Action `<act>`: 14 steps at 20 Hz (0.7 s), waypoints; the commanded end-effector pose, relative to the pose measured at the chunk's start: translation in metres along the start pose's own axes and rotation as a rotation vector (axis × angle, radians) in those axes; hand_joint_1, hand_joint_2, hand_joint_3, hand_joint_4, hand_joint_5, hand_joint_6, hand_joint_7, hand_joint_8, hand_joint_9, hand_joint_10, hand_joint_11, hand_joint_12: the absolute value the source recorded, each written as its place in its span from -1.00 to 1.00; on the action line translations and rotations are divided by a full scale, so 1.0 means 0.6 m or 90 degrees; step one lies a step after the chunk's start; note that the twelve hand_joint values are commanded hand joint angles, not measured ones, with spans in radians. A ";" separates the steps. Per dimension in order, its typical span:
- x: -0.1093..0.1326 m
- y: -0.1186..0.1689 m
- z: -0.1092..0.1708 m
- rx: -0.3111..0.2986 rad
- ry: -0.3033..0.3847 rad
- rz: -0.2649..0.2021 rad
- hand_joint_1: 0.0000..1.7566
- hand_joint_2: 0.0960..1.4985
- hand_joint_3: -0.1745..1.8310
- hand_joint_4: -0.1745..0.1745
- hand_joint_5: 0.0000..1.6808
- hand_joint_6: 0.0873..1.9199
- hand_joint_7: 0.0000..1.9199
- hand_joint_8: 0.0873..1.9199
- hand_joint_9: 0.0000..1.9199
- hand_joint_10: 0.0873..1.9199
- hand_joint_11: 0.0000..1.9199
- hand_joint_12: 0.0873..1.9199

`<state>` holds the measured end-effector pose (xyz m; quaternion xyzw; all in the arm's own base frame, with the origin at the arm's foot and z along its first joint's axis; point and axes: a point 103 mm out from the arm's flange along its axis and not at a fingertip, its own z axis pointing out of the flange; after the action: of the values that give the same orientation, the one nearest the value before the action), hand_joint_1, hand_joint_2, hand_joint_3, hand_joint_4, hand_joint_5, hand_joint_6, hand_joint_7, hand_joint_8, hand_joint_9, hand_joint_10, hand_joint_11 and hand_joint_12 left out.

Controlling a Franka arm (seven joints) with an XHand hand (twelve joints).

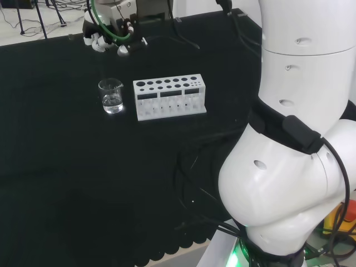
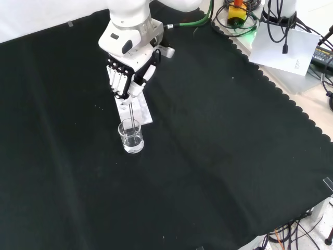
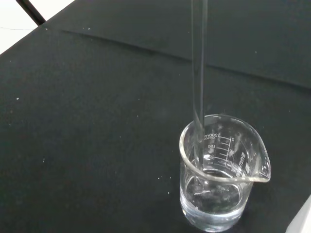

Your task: Stir in the beaker to the left of the white test tube rack with the glass rod.

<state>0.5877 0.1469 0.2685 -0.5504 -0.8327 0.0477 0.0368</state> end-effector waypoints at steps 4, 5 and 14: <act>-0.006 0.031 -0.007 -0.005 0.008 -0.006 0.56 0.55 -0.83 -1.00 -0.11 -0.11 -0.19 0.37 -0.02 0.44 0.63 -0.31; -0.021 0.027 -0.006 -0.005 0.010 -0.002 0.56 0.55 -0.83 -1.00 -0.11 -0.11 -0.19 0.37 -0.02 0.44 0.63 -0.31; -0.084 -0.002 -0.007 -0.006 0.011 0.033 0.56 0.55 -0.83 -1.00 -0.11 -0.11 -0.19 0.37 -0.02 0.44 0.63 -0.31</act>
<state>0.6083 0.1160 0.2684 -0.5630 -0.8245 0.0399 0.0411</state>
